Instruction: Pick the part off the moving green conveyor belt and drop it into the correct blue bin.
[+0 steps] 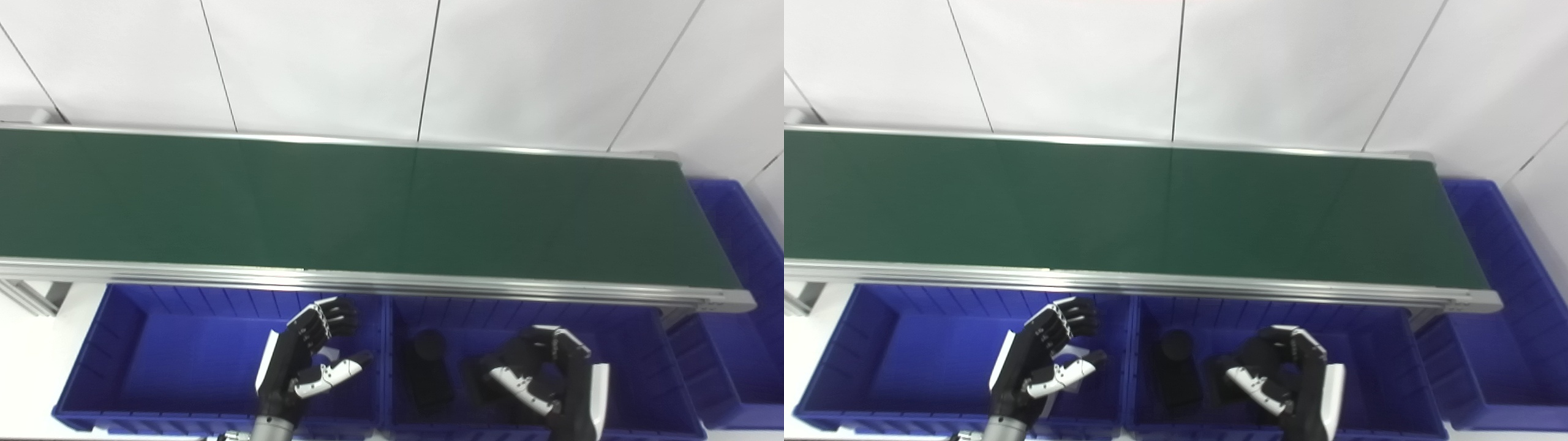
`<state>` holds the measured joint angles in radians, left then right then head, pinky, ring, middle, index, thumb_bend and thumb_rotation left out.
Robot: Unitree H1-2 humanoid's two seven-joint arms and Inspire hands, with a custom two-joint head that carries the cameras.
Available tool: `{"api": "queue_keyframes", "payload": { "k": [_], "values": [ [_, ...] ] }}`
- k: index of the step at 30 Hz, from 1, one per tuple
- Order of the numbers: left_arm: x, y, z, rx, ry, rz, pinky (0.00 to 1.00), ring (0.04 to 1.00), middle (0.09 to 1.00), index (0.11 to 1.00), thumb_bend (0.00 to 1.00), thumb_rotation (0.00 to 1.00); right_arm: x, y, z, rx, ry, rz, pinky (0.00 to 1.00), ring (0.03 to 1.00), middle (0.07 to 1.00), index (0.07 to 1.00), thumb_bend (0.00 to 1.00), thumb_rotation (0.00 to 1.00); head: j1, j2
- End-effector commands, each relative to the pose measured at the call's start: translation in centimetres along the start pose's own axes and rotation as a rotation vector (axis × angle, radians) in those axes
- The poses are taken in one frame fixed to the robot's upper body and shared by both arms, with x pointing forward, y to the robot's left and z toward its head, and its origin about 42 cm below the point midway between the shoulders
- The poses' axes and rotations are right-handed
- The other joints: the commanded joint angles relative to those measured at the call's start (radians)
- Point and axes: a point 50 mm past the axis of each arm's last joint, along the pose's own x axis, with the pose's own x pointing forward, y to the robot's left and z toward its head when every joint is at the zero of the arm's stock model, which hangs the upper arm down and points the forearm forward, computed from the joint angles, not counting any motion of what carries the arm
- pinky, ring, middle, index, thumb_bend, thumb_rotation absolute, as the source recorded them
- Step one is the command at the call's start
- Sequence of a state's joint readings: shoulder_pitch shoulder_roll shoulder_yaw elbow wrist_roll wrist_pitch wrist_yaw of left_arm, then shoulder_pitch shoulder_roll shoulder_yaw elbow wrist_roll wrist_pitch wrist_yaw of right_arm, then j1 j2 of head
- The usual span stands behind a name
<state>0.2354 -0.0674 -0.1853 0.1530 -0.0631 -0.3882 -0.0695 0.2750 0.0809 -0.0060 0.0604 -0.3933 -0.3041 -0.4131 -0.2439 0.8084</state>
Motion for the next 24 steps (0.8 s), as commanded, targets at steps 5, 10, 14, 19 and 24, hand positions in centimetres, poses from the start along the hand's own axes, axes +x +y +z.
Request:
{"api": "queue_keyframes", "payload": {
  "k": [5, 10, 14, 19, 24],
  "values": [
    [0.3, 0.5, 1.2, 0.015, -0.044, -0.016, 0.64, 0.646, 0.67, 0.674, 0.6, 0.0, 2.5, -0.5, -0.7, 0.052, -0.005, -0.086, 0.42, 0.451, 0.489, 0.316, 0.51, 0.0, -0.001, -0.003],
    [0.2, 0.6, 1.2, 0.005, -0.046, -0.021, 0.65, 0.647, 0.664, 0.671, 0.6, 0.0, 3.4, -0.4, -0.9, 0.073, -0.031, -0.134, 0.45, 0.454, 0.497, 0.453, 0.51, 0.0, 0.002, 0.001],
    [0.1, 0.7, 1.2, 0.017, -0.041, -0.019, 0.65, 0.651, 0.662, 0.671, 0.6, 0.0, 3.1, -0.6, -0.4, 0.036, -0.074, -0.118, 0.49, 0.48, 0.646, 0.698, 0.51, 0.0, -0.003, 0.003],
    [0.2, 0.6, 1.1, 0.011, -0.039, -0.021, 0.65, 0.649, 0.667, 0.672, 0.6, 0.0, 2.7, -0.8, 0.3, 0.02, -0.153, -0.11, 0.75, 0.864, 0.934, 0.948, 0.65, 0.0, -0.005, 0.0],
    [0.2, 0.4, 0.9, 0.004, -0.039, -0.024, 0.62, 0.629, 0.66, 0.669, 0.59, 0.0, 2.7, -1.0, 0.3, -0.015, -0.181, -0.066, 0.87, 0.978, 0.999, 0.999, 0.63, 0.0, 0.0, 0.0]
  ]
}}
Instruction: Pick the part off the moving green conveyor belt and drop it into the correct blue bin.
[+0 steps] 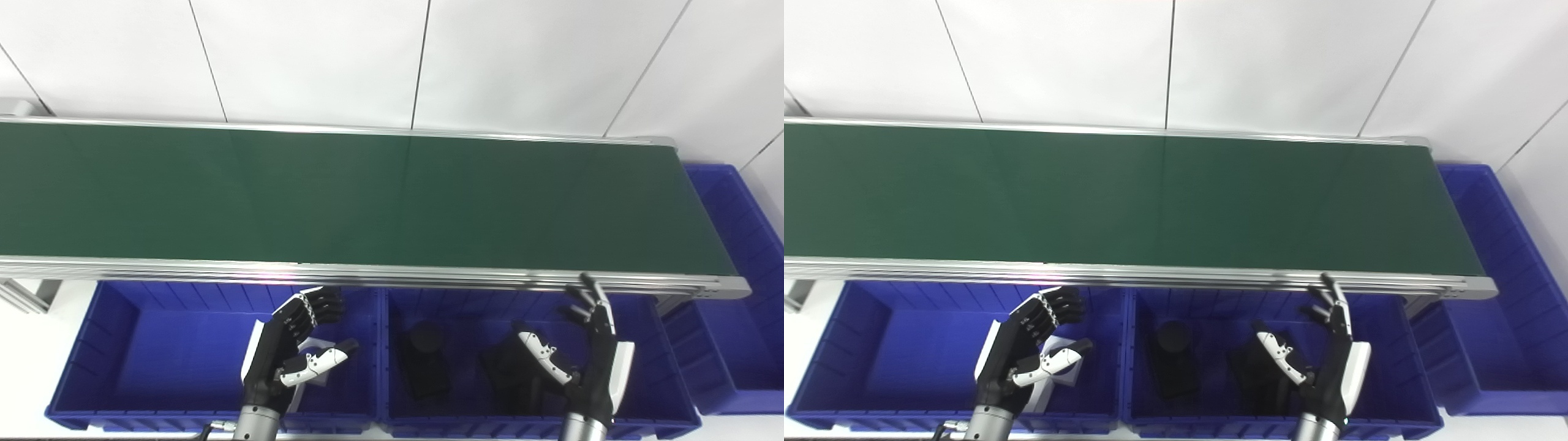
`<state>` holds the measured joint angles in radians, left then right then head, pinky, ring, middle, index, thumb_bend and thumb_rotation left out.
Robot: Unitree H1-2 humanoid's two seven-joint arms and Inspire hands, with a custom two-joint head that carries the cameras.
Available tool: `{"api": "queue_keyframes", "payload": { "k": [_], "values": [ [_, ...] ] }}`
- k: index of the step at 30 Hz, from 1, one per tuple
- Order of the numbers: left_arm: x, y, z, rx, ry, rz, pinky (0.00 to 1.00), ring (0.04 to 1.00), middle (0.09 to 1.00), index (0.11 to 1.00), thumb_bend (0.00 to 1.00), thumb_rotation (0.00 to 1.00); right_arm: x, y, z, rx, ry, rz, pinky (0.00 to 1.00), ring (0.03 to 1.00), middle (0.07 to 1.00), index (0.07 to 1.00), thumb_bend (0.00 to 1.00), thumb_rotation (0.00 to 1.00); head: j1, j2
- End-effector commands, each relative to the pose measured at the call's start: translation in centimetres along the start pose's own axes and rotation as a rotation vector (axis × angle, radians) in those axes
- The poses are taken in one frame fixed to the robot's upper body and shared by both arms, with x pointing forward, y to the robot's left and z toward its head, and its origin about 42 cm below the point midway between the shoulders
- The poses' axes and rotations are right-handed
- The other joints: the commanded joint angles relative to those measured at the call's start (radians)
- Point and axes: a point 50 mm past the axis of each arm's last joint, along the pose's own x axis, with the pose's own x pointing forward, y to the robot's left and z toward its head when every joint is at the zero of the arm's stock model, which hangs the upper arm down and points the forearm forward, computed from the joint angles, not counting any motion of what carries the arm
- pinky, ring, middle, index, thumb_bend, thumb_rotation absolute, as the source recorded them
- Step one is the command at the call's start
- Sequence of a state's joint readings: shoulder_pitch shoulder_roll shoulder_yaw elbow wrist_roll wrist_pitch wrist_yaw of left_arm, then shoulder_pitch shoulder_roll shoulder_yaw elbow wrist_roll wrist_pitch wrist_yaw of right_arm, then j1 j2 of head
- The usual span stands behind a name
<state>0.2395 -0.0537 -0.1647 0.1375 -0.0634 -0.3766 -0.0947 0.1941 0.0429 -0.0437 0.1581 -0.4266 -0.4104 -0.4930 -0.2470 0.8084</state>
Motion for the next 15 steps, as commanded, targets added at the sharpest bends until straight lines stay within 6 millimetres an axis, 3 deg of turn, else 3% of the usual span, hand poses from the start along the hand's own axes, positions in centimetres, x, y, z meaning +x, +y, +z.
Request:
{"api": "queue_keyframes", "payload": {
  "k": [1, 2, 3, 9, 10, 12, 13, 14, 15],
  "values": [
    [0.4, -0.5, 0.7, -0.014, -0.041, -0.018, 0.62, 0.631, 0.661, 0.669, 0.59, 0.0, 0.3, -0.4, 1.0, -0.005, -0.075, 0.007, 0.91, 0.989, 1.0, 1.0, 0.67, 0.01, 0.003, 0.0],
    [0.4, -0.5, 0.7, -0.014, -0.041, -0.018, 0.63, 0.632, 0.662, 0.669, 0.59, 0.0, 0.3, -0.4, 1.0, -0.016, -0.072, 0.015, 0.96, 0.997, 1.0, 1.0, 0.72, 0.07, 0.003, 0.0],
    [0.4, -0.5, 0.6, -0.012, -0.042, -0.017, 0.63, 0.634, 0.66, 0.667, 0.59, 0.0, 0.3, -0.4, 1.0, -0.047, -0.066, 0.034, 0.99, 0.999, 1.0, 1.0, 0.82, 0.29, 0.005, -0.002],
    [0.6, -0.5, 0.6, -0.017, -0.051, -0.015, 0.62, 0.63, 0.656, 0.662, 0.6, 0.0, -0.2, 0.1, 1.7, -0.035, -0.051, 0.104, 0.97, 1.0, 1.0, 1.0, 0.97, 0.59, 0.004, -0.004],
    [0.6, -0.5, 0.6, -0.018, -0.05, -0.016, 0.62, 0.63, 0.656, 0.662, 0.6, 0.0, -0.4, 0.2, 2.0, -0.024, -0.044, 0.112, 0.96, 1.0, 1.0, 1.0, 0.97, 0.6, 0.004, -0.004],
    [0.6, -0.5, 0.5, -0.016, -0.047, -0.015, 0.62, 0.627, 0.657, 0.661, 0.6, 0.0, -0.6, 0.2, 2.5, -0.013, -0.045, 0.128, 0.83, 1.0, 1.0, 1.0, 0.98, 0.59, 0.008, -0.01],
    [0.6, -0.5, 0.5, -0.017, -0.045, -0.014, 0.62, 0.626, 0.655, 0.657, 0.6, 0.0, -0.7, 0.3, 2.7, -0.005, -0.058, 0.133, 0.82, 1.0, 1.0, 1.0, 0.9, 0.48, 0.008, -0.01],
    [0.6, -0.5, 0.4, -0.016, -0.042, -0.013, 0.62, 0.626, 0.654, 0.657, 0.6, 0.0, -0.8, 0.3, 2.9, 0.004, -0.073, 0.136, 0.82, 1.0, 1.0, 1.0, 0.89, 0.46, 0.014, -0.017],
    [0.5, -0.5, 0.4, -0.017, -0.04, -0.014, 0.62, 0.625, 0.654, 0.656, 0.59, 0.0, -0.9, 0.4, 3.1, 0.02, -0.089, 0.14, 0.9, 1.0, 1.0, 1.0, 0.86, 0.4, 0.014, -0.017]
  ]
}}
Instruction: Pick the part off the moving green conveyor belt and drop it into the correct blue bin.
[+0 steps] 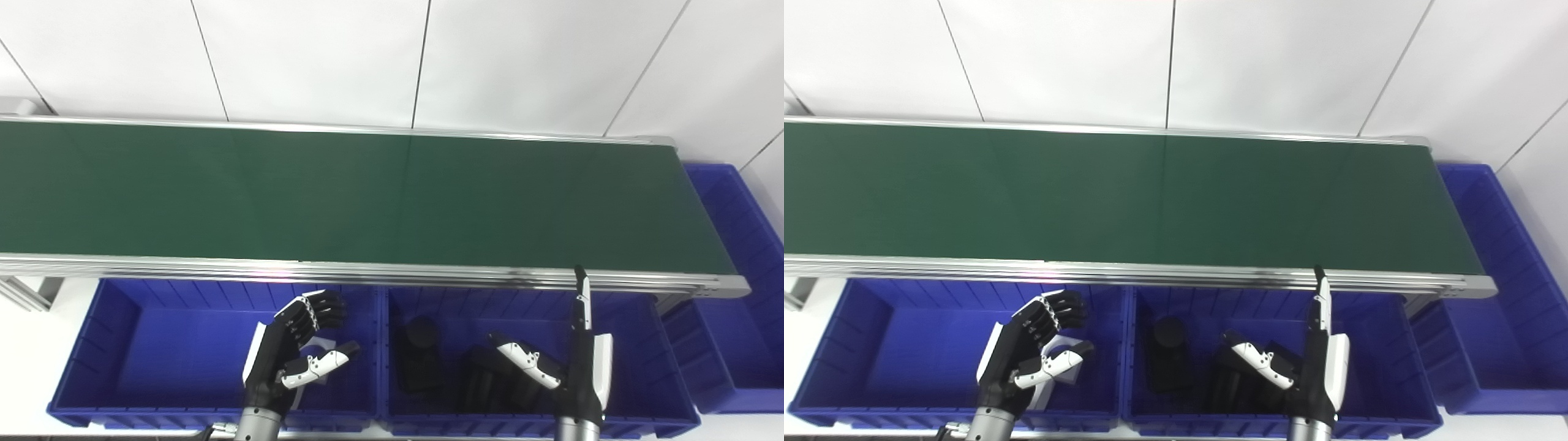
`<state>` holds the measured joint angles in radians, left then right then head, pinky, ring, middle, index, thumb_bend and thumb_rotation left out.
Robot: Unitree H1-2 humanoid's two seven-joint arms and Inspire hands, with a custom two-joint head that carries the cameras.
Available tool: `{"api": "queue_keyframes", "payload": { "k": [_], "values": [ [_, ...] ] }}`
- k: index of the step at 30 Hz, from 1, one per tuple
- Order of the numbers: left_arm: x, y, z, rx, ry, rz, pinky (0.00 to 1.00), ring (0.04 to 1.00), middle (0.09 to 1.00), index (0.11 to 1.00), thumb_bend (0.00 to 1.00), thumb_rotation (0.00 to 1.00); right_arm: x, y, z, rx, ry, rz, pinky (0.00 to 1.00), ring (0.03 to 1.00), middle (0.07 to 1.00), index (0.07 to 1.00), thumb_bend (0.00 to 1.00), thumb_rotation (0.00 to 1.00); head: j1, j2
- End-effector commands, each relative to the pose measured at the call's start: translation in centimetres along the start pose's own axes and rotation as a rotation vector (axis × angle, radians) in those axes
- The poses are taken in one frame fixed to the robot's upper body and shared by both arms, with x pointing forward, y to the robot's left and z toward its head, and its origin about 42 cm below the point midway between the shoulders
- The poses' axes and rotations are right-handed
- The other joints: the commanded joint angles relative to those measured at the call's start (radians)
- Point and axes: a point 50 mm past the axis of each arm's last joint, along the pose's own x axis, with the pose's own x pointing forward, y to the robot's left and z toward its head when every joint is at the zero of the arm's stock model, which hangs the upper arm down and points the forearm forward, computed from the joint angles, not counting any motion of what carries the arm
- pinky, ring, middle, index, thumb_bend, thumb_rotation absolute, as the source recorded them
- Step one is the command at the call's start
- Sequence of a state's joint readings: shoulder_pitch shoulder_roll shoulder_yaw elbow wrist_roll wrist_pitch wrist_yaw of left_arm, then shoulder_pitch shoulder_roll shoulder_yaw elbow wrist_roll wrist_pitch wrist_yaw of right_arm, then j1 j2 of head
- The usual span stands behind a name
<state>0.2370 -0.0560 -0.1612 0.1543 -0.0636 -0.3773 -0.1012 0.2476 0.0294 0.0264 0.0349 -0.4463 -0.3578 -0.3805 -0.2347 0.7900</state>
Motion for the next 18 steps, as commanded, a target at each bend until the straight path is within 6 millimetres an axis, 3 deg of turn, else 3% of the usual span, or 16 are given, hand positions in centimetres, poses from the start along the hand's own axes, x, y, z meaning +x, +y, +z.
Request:
{"api": "queue_keyframes", "payload": {
  "k": [1, 3, 4, 11, 18],
  "values": [
    [0.6, -0.5, 0.7, -0.019, -0.053, -0.013, 0.61, 0.624, 0.654, 0.656, 0.59, 0.0, 0.0, 0.1, 0.9, 0.043, -0.066, 0.003, 0.95, 1.0, 1.0, 1.0, 0.84, 0.34, 0.006, -0.003],
    [0.6, -0.5, 0.6, -0.03, -0.057, -0.018, 0.6, 0.616, 0.651, 0.655, 0.58, 0.0, -0.1, 0.4, 0.9, 0.058, -0.099, 0.027, 0.98, 1.0, 1.0, 1.0, 0.79, 0.23, 0.013, -0.005],
    [0.6, -0.5, 0.6, -0.03, -0.058, -0.019, 0.59, 0.611, 0.647, 0.654, 0.58, 0.0, -0.1, 0.6, 0.9, 0.062, -0.11, 0.039, 0.94, 1.0, 1.0, 1.0, 0.78, 0.2, 0.018, -0.007],
    [0.8, -0.5, 0.5, -0.013, -0.056, -0.019, 0.6, 0.613, 0.652, 0.657, 0.59, 0.0, -0.2, 2.2, 1.3, 0.086, -0.142, 0.099, 0.8, 0.923, 0.991, 1.0, 0.76, 0.16, 0.032, -0.02],
    [1.2, -0.7, -0.3, -0.021, -0.053, -0.013, 0.6, 0.612, 0.648, 0.65, 0.6, 0.0, -0.2, 4.0, 1.2, 0.094, -0.161, 0.153, 0.73, 0.853, 0.919, 0.961, 0.7, 0.11, 0.077, -0.082]
  ]
}}
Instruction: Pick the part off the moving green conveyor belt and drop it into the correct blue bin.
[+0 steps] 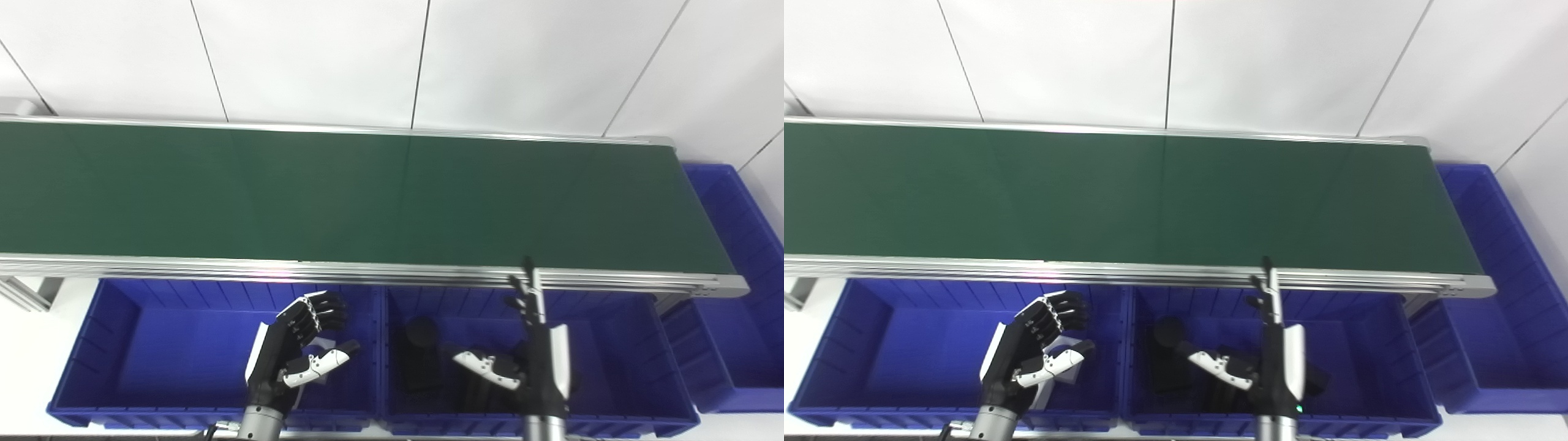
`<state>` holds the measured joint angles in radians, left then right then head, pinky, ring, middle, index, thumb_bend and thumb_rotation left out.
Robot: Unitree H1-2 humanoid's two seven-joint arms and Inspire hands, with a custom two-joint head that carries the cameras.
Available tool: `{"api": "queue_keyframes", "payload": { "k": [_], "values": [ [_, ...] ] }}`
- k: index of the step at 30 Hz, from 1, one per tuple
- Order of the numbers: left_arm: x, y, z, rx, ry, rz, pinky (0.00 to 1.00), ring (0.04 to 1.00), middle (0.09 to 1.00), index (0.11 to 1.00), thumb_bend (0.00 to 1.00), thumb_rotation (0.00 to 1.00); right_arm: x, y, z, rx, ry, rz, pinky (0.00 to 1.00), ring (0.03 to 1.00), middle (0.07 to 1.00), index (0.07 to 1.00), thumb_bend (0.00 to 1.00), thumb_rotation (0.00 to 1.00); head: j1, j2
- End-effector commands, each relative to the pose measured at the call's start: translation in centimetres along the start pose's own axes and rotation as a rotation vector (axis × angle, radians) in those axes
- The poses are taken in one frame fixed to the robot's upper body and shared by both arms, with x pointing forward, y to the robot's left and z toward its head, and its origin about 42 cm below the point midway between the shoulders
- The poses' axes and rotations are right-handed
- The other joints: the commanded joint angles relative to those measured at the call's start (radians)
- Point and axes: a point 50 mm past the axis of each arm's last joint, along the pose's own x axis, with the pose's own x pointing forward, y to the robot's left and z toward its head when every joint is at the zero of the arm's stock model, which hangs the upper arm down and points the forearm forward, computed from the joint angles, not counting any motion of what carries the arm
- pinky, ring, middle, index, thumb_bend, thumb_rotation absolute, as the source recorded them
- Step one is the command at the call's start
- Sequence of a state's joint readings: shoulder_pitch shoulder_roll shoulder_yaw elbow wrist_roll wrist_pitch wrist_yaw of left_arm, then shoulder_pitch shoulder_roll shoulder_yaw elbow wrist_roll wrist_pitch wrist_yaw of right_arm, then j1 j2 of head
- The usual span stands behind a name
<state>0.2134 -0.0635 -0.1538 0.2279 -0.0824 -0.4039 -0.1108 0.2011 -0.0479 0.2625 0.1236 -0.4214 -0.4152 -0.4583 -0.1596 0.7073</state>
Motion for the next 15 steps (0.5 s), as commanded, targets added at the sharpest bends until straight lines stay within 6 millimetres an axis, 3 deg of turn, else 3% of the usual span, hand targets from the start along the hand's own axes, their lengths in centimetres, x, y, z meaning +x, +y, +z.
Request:
{"api": "queue_keyframes", "payload": {
  "k": [1, 6, 10, 15],
  "values": [
    [0.9, -0.8, 0.9, 0.0, -0.074, -0.017, 0.6, 0.607, 0.645, 0.646, 0.59, 0.0, 0.5, 0.1, 0.7, 0.026, -0.072, -0.013, 0.72, 0.845, 0.908, 0.959, 0.69, 0.13, 0.002, 0.0],
    [1.0, -0.8, 0.2, 0.007, -0.053, -0.014, 0.63, 0.626, 0.65, 0.646, 0.6, 0.0, 1.0, 0.9, 0.1, 0.048, -0.065, 0.017, 0.71, 0.829, 0.886, 0.939, 0.68, 0.09, 0.017, -0.053],
    [1.3, -0.8, 0.0, 0.01, -0.052, -0.01, 0.64, 0.636, 0.652, 0.652, 0.61, 0.0, 1.2, 1.2, 0.1, 0.078, -0.061, 0.022, 0.71, 0.82, 0.866, 0.901, 0.67, 0.04, 0.016, -0.067],
    [1.5, -0.8, 0.0, 0.018, -0.055, -0.003, 0.6, 0.621, 0.655, 0.655, 0.62, 0.0, 1.1, 1.4, -0.4, 0.072, -0.046, 0.04, 0.68, 0.789, 0.843, 0.877, 0.69, 0.1, 0.018, -0.069]
  ]
}}
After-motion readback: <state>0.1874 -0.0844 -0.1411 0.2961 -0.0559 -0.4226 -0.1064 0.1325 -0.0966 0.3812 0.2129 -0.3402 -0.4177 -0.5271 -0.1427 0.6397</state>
